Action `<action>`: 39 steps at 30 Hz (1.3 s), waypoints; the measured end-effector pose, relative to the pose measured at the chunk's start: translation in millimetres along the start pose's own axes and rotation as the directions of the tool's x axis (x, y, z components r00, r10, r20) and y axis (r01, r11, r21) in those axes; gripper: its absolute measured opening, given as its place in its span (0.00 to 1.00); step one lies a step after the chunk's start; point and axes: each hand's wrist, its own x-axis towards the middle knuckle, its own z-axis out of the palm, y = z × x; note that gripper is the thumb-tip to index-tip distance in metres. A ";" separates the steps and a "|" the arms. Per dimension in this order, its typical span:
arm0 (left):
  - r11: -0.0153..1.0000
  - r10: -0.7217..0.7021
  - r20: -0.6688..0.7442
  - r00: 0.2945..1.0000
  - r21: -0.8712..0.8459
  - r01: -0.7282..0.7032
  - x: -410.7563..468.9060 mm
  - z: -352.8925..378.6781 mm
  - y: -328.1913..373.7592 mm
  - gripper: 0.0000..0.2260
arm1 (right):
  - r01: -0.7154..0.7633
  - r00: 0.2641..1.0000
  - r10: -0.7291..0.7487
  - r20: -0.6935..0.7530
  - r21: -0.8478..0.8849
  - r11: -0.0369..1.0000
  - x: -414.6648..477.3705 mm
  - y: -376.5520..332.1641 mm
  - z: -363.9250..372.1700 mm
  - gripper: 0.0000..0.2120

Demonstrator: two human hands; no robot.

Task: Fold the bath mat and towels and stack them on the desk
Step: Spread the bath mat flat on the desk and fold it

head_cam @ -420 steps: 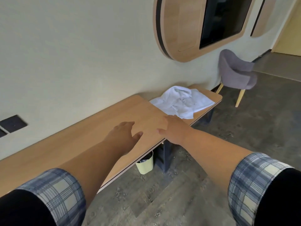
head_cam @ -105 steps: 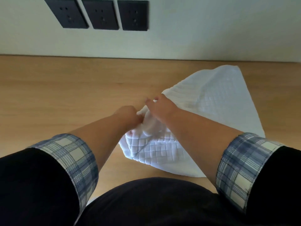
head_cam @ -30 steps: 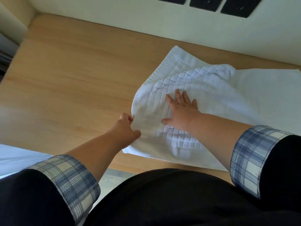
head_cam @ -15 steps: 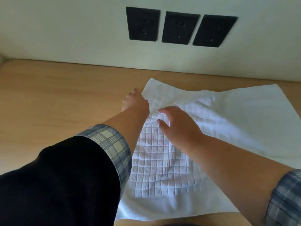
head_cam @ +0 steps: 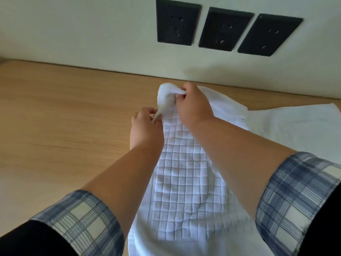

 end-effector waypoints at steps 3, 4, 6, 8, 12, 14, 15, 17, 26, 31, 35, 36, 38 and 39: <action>0.997 -0.033 -0.128 0.991 -0.074 0.023 7.5 -20.9 -11.1 0.07 | 0.181 0.983 -0.179 -0.037 0.077 0.980 -0.1 -17.1 25.1 0.12; 0.997 -0.035 -0.150 0.988 -0.075 0.024 11.6 -25.5 -14.0 0.08 | 0.219 0.976 -0.218 -0.026 0.046 0.975 4.1 -19.8 32.1 0.13; 0.997 -0.063 -0.153 0.986 -0.059 0.054 19.2 -31.3 -19.1 0.11 | 0.246 0.966 -0.236 0.103 -0.099 0.964 13.2 -21.3 42.7 0.20; 0.995 -0.102 -0.092 0.991 -0.004 0.102 19.2 -30.8 -22.6 0.16 | 0.257 0.935 -0.174 0.310 -0.252 0.933 15.3 -18.5 50.5 0.32; 0.961 0.113 0.020 0.993 0.251 -0.115 -8.1 -15.3 -28.6 0.24 | 0.352 0.873 -0.247 0.421 -0.192 0.916 -2.3 -6.3 56.0 0.37; 0.902 0.194 0.147 0.970 0.362 -0.235 -23.8 -3.8 -32.0 0.26 | 0.369 0.889 -0.321 0.327 -0.093 0.925 -13.2 5.0 47.6 0.31; 0.867 0.188 0.224 0.956 0.419 -0.269 -30.3 1.6 -35.6 0.28 | 0.370 0.904 -0.330 0.271 -0.108 0.923 -19.1 14.1 41.9 0.28; 0.785 0.132 0.354 0.926 0.534 -0.316 -37.8 8.4 -46.7 0.29 | 0.315 0.942 -0.274 0.193 -0.231 0.920 -31.2 38.4 28.2 0.25; 0.737 0.085 0.444 0.892 0.575 -0.356 -65.3 44.0 -10.1 0.35 | 0.029 0.957 0.125 0.260 -0.516 0.856 -56.6 130.0 -54.0 0.36; 0.718 0.007 0.506 0.862 0.597 -0.357 -88.7 81.3 13.0 0.36 | 0.034 0.919 0.175 0.353 -0.515 0.857 -28.5 149.9 -87.2 0.36; 0.703 -0.040 0.454 0.890 0.646 -0.297 -91.2 88.1 20.3 0.34 | 0.070 0.937 0.050 0.347 -0.325 0.943 -16.4 156.9 -102.9 0.34; 0.692 -0.054 0.445 0.894 0.662 -0.288 -92.9 89.7 23.5 0.34 | 0.050 0.954 0.009 0.300 -0.186 0.981 -19.4 161.6 -108.3 0.33; 0.667 -0.052 0.442 0.895 0.682 -0.298 -100.9 95.7 31.7 0.34 | -0.005 0.988 -0.002 0.155 0.044 0.999 -33.3 178.9 -122.5 0.28; 0.660 -0.023 0.460 0.888 0.674 -0.332 -107.4 101.6 37.1 0.34 | -0.017 0.997 0.014 0.077 0.038 0.999 -42.5 191.7 -131.6 0.27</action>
